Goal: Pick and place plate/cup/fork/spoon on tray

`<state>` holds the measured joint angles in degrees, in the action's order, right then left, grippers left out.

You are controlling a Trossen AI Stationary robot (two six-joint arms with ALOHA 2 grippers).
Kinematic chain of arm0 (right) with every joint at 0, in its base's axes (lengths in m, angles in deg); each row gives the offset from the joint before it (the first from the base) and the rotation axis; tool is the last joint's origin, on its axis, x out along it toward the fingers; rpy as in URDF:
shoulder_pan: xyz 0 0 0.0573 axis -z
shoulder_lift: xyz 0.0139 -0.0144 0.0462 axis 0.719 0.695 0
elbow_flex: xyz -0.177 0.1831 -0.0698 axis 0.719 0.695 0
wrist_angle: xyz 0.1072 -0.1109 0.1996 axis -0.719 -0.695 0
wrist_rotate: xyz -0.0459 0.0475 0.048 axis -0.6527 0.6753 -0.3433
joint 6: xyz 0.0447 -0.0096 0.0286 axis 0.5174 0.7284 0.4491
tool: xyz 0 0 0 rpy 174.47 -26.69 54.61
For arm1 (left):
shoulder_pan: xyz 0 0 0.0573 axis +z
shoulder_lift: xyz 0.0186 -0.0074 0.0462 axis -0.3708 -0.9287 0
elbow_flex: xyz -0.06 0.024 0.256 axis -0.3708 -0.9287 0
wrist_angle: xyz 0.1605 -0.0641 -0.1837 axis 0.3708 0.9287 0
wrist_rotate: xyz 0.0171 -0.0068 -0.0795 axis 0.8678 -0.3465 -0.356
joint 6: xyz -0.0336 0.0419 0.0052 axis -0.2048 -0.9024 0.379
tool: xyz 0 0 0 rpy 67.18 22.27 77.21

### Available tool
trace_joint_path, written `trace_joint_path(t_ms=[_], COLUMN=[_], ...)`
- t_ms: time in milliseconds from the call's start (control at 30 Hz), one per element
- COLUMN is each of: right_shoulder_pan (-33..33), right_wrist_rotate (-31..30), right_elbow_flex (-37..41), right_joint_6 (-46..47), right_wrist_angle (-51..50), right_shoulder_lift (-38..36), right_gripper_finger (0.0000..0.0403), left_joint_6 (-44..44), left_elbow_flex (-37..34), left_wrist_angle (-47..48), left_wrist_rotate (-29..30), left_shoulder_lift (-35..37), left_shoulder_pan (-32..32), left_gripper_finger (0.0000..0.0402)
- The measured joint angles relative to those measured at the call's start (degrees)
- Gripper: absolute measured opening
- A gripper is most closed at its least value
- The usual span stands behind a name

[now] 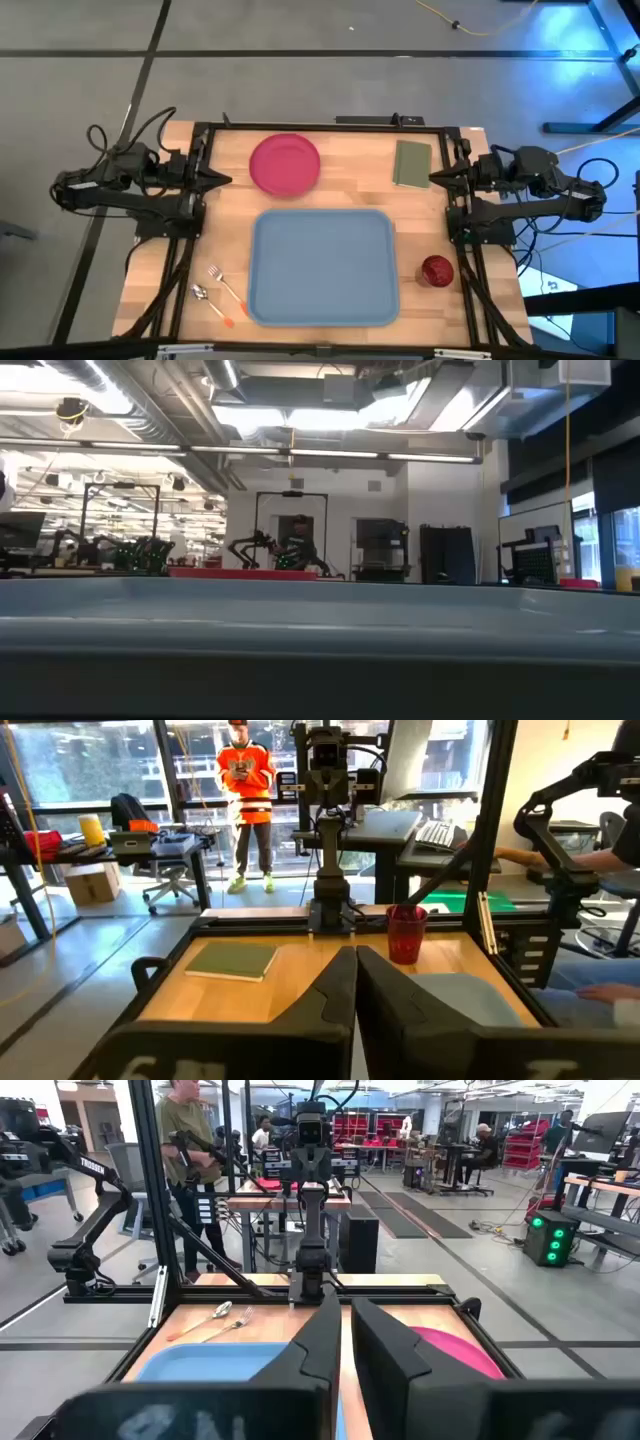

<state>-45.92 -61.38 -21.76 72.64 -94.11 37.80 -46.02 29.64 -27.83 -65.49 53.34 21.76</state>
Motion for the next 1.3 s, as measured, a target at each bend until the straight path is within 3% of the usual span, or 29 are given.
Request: trace_joint_path(t_ms=[1033,1300], right_shoulder_pan=[-0.02,-0.02], right_wrist_rotate=[0.04,0.06], right_elbow_flex=[0.0,0.02], right_joint_6=[0.04,6.15], right_wrist_angle=[1.59,3.84], right_shoulder_lift=[0.0,0.02], right_gripper_finger=[0.0035,0.0035], left_joint_6=[-0.04,-0.13], left_elbow_flex=[0.02,0.02], left_wrist_angle=[-0.02,-1.41], left_wrist_rotate=[0.05,1.92], left_shoulder_lift=[0.0,0.0], left_shoulder_pan=[-0.02,-0.02], left_gripper_finger=[0.0,0.0])
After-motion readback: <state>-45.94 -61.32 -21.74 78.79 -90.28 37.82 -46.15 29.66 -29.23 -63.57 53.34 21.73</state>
